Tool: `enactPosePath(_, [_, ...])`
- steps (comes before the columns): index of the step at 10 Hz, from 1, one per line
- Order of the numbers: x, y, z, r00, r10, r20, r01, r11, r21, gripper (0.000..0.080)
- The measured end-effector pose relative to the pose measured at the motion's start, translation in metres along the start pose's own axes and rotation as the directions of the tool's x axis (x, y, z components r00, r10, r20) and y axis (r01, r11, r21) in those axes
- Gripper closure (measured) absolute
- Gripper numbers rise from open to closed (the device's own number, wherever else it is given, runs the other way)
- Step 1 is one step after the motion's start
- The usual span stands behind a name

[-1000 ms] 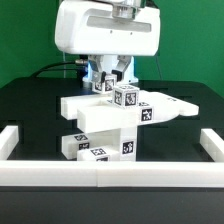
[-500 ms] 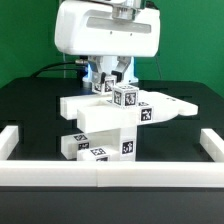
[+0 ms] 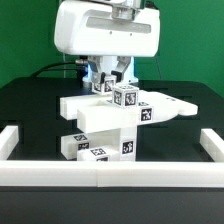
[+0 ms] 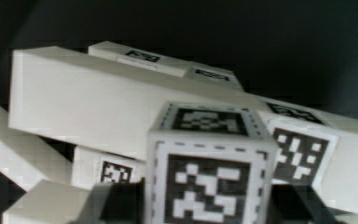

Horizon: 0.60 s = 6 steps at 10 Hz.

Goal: Assemble chair

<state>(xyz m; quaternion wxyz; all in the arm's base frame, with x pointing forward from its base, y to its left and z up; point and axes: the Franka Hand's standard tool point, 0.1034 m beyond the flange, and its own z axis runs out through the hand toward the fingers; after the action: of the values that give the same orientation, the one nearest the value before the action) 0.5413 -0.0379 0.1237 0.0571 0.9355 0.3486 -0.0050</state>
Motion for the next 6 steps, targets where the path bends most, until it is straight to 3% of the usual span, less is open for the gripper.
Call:
enactPosePath(5, [0.0, 0.0, 0.0, 0.999, 0.041, 0.0, -0.041, 0.999, 0.0, 0.0509])
enactPosePath(6, [-0.0002, 0.0002, 0.0, 0.991, 0.136, 0.0, -0.136, 0.991, 0.0, 0.0509])
